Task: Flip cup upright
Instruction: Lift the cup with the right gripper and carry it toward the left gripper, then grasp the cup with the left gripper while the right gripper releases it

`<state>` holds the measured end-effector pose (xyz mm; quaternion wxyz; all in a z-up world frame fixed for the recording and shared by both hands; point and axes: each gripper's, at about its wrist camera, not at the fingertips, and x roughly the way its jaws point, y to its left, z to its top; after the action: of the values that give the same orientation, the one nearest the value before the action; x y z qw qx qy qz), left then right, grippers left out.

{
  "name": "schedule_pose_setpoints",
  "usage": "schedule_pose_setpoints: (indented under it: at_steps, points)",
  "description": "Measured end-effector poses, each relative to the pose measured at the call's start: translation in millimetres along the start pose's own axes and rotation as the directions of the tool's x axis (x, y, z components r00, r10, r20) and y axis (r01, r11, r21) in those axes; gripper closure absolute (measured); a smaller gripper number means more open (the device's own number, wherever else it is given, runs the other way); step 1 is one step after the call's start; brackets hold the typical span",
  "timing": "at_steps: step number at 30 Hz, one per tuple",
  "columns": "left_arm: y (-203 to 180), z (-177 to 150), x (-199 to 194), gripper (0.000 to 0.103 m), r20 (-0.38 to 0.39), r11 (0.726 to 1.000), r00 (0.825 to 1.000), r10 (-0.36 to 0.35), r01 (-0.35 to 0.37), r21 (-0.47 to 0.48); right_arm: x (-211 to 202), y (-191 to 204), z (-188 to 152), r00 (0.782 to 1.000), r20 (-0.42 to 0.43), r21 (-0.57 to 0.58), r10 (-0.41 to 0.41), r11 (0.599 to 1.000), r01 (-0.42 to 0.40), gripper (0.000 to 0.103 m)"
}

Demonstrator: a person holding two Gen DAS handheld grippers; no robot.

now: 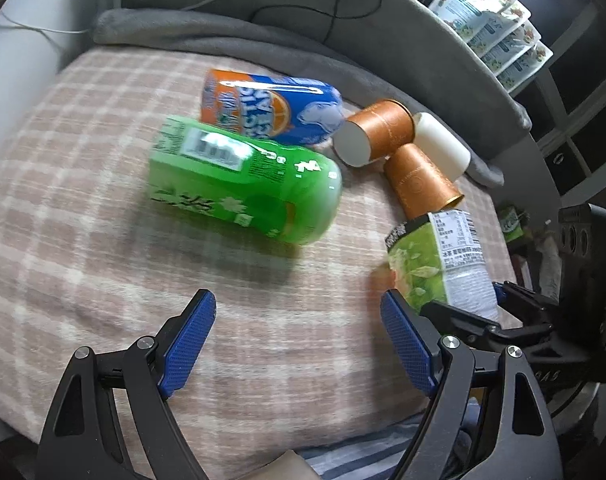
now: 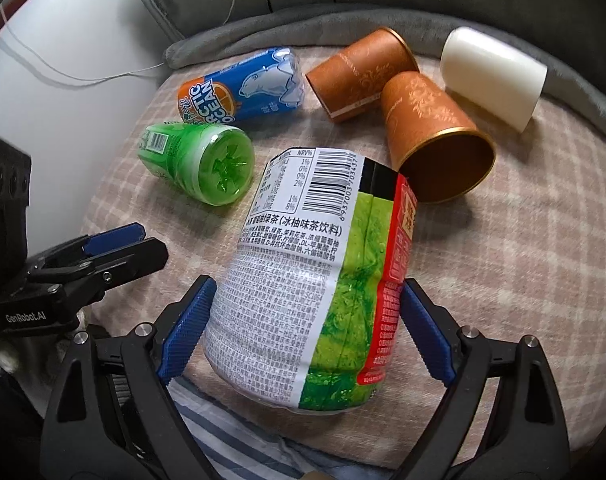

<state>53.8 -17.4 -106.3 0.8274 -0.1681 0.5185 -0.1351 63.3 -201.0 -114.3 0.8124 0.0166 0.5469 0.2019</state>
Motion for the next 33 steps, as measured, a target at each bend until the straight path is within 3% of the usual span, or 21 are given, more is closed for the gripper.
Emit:
schedule_pose_setpoints:
  at_steps: [5, 16, 19, 28, 33]
  points:
    - [-11, 6, 6, 0.019, -0.027, 0.999, 0.999, -0.035, 0.036, 0.009, -12, -4, -2, 1.000, 0.031, -0.018, -0.005, 1.000, 0.005, 0.010]
    - [-21, 19, 19, 0.019, -0.054, 0.997, 0.996, -0.077, 0.076, -0.018, -8, -22, -2, 0.995, 0.000, 0.026, 0.105, 0.994, -0.105, 0.009]
    - [-23, 20, 20, 0.019, -0.060, 0.996, 0.994, -0.086, 0.085, -0.023, -8, -25, -1, 0.995, 0.008, 0.034, 0.099, 0.994, -0.099, 0.009]
    - [-29, 26, 24, 0.019, -0.077, 0.989, 0.989, -0.128, 0.121, -0.084, -52, -46, -16, 0.986, 0.120, 0.051, 0.115, 0.991, -0.122, 0.009]
    - [-41, 27, 35, 0.019, -0.127, 0.984, 0.979, -0.162, 0.151, -0.093, -76, -69, -38, 0.981, 0.183, 0.098, 0.071, 0.991, -0.090, 0.009]
